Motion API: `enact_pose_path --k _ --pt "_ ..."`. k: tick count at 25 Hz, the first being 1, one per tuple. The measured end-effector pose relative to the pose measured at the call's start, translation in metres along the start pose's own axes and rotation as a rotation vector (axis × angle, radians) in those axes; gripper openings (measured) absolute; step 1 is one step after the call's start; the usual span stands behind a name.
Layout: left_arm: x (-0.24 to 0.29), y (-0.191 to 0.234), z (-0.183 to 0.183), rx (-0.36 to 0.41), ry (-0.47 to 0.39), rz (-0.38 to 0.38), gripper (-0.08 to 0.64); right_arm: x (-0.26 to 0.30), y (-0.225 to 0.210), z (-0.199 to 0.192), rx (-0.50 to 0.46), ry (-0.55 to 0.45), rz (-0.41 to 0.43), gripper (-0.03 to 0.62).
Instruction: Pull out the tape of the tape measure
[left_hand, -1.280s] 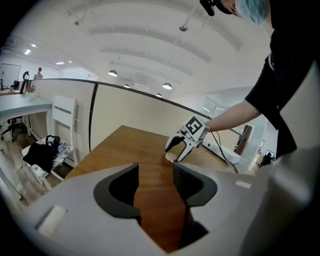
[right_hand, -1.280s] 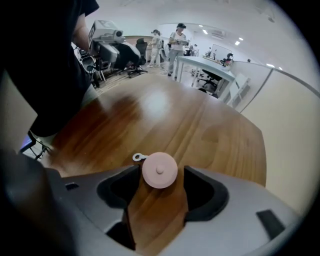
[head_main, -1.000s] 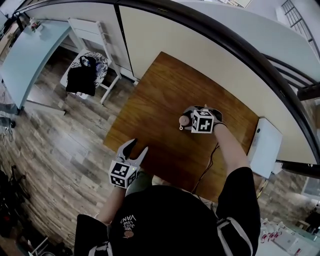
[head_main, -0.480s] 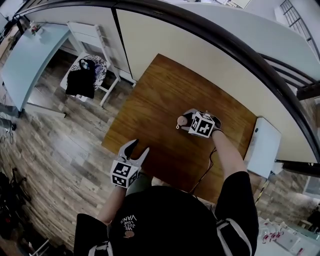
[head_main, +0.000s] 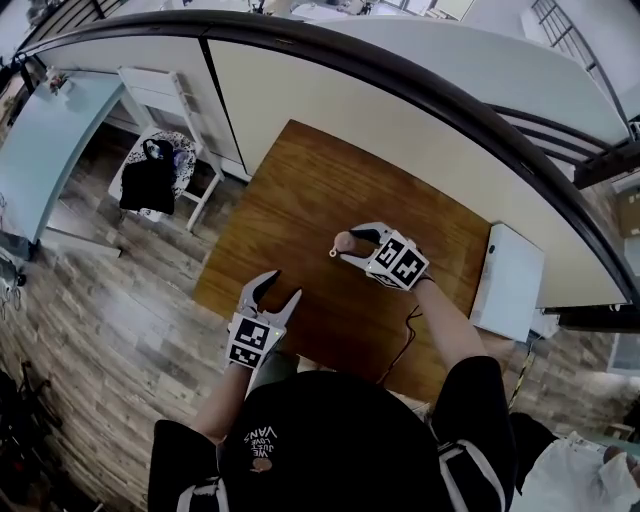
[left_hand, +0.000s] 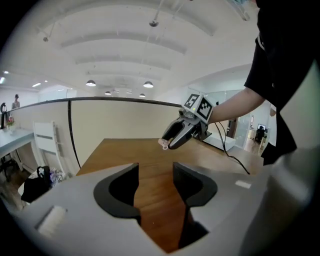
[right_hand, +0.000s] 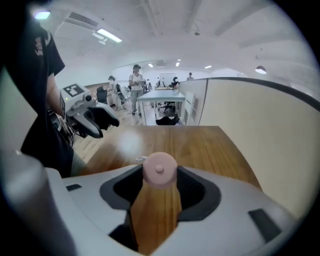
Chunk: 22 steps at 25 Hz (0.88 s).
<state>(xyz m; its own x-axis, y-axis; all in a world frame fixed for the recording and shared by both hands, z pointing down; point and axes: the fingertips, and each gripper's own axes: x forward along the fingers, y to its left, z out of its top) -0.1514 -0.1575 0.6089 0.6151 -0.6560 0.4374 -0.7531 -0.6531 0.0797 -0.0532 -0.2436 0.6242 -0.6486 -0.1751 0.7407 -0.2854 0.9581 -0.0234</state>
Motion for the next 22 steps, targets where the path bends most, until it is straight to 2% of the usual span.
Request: enact_pose_path --k 5,13,16,22 --pt "0.009 -0.014 0.033 0.142 -0.035 -0.017 0.201 -0.034 0.021 0.02 0.072 -0.099 -0.031 0.219" --pt "0.024 -0.05 0.069 0.411 -0.064 -0.059 0.201 -0.076 0.043 0.04 0.11 -0.236 -0.062 0.219" --pt "0.026 -0.063 0.077 0.474 -0.08 -0.075 0.201 -0.086 0.05 0.04 0.107 -0.252 -0.068 0.219" --pt "0.026 -0.086 0.094 0.547 -0.122 -0.108 0.199 -0.099 0.064 0.037 0.087 -0.263 -0.071 0.219"
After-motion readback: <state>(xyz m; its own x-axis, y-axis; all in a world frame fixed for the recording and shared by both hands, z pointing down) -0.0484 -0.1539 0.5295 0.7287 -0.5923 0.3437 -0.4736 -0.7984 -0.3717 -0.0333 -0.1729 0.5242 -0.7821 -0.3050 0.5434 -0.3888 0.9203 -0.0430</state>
